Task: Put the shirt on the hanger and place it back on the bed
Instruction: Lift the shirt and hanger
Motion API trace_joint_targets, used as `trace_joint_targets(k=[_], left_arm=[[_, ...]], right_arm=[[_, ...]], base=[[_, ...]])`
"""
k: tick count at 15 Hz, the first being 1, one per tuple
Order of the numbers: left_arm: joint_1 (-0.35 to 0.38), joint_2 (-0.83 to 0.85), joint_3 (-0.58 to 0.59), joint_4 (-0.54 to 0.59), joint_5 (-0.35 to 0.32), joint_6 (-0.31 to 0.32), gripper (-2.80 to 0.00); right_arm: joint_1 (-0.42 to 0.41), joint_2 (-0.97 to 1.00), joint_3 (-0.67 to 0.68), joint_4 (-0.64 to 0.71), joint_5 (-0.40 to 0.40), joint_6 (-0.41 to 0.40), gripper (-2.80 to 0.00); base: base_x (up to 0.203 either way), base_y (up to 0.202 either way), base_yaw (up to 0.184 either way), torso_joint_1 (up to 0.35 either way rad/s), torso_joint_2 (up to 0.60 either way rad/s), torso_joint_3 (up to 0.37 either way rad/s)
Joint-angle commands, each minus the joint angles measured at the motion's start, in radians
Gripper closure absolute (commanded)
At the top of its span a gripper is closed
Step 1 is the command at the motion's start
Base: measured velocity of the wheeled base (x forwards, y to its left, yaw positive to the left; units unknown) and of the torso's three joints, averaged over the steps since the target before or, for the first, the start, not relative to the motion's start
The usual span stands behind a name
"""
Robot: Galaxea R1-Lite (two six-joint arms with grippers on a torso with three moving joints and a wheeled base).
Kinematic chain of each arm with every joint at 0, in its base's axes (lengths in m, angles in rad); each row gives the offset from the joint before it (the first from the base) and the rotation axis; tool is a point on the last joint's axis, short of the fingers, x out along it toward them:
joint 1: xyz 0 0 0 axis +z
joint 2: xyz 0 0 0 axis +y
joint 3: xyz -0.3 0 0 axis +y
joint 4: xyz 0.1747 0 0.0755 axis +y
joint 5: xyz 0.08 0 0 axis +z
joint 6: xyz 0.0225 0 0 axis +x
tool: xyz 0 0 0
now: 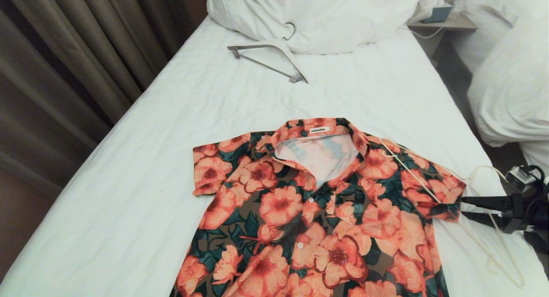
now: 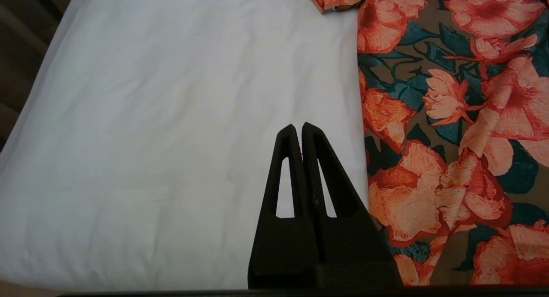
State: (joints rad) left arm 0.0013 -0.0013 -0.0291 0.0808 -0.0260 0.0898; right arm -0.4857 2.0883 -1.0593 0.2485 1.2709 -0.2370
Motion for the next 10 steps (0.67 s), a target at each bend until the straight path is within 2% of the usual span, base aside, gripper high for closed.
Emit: trace_joint_targets(k=[1,2,10], left_arm=[[0.0,0.001,0.0,-0.001,0.0,0.001,0.0],[0.0,0.001,0.0,0.0,0.0,0.001,0.0],[0.0,0.001,0.0,0.0,0.0,0.001,0.0]], right_arm=[[0.004,-0.002,0.007,0.002,0.01,-0.002,-2.8],[0.001,-0.007,0.009,0.002,0.028,-0.004,0.0],[-0.054,-0.054,0.005,0.035,0.033,-0.019,0.0]], base=[[0.0,0.0,0.0,0.0,0.0,0.0],[0.0,0.0,0.0,0.0,0.0,0.0],[0.0,0.0,0.0,0.0,0.0,0.0]])
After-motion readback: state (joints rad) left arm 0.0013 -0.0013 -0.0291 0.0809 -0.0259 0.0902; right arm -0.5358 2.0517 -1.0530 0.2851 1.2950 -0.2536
